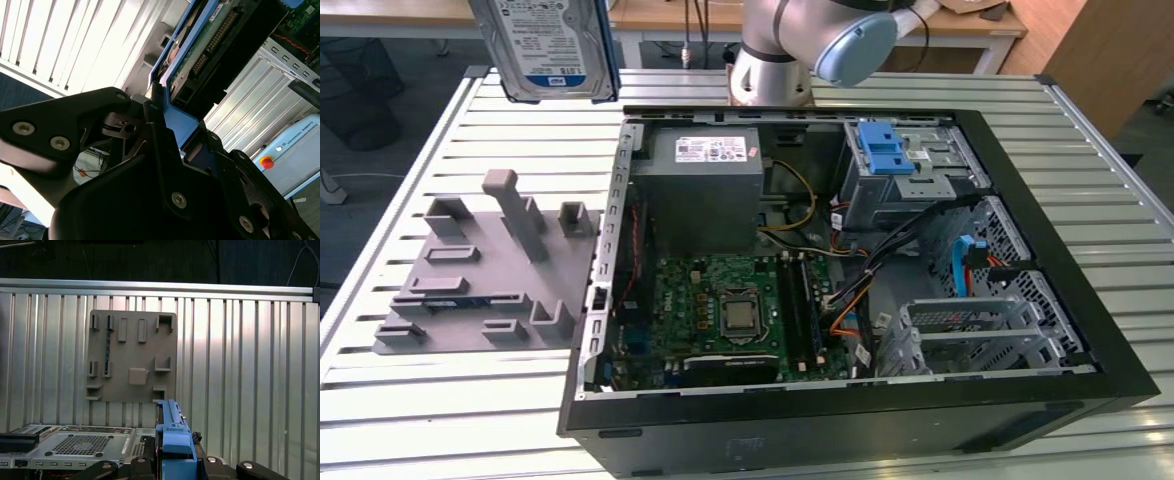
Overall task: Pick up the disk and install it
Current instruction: 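Pick up the disk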
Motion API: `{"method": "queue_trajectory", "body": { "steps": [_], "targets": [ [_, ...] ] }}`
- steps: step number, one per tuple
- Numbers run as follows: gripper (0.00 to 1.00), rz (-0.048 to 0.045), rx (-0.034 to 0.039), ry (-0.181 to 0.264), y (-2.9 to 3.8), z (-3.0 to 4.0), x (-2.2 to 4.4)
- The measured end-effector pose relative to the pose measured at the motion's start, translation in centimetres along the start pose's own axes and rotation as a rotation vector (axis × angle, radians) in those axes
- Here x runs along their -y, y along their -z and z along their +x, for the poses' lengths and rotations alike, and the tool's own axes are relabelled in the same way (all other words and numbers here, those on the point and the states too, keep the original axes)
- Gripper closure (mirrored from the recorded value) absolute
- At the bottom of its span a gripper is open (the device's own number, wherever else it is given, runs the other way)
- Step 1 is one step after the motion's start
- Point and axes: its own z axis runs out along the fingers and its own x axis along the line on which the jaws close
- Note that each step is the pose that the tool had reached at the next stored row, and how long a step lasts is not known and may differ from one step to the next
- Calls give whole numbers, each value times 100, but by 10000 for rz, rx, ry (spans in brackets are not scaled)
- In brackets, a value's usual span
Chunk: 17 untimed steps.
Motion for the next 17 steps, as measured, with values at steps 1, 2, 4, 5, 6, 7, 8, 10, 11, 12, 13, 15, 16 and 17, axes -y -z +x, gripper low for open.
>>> {"method": "queue_trajectory", "body": {
  "steps": [1, 2, 4, 5, 6, 7, 8, 10, 11, 12, 13, 15, 16, 17],
  "targets": [
    [64, 1, 0, 1, 0, 0, 6],
    [64, 0, 0, 0, 0, 0, 14],
    [64, 0, 0, 0, 0, 1, 33],
    [64, 0, 0, 1, 0, 2, 36],
    [64, 1, 1, 0, 0, 7, 36],
    [64, 1, 0, 0, 0, 12, 36],
    [64, 1, 1, 0, 1, 20, 36],
    [64, 2, 0, -2, 1, 45, 36],
    [64, 1, 1, -6, 1, 57, 36],
    [64, 1, 0, -9, 1, 72, 36],
    [64, 1, 0, -12, 2, 86, 35],
    [64, 1, 1, -16, 2, 113, 35],
    [64, 2, 1, -16, 2, 117, 35],
    [64, 2, 1, -17, 1, 120, 36]
  ]
}}
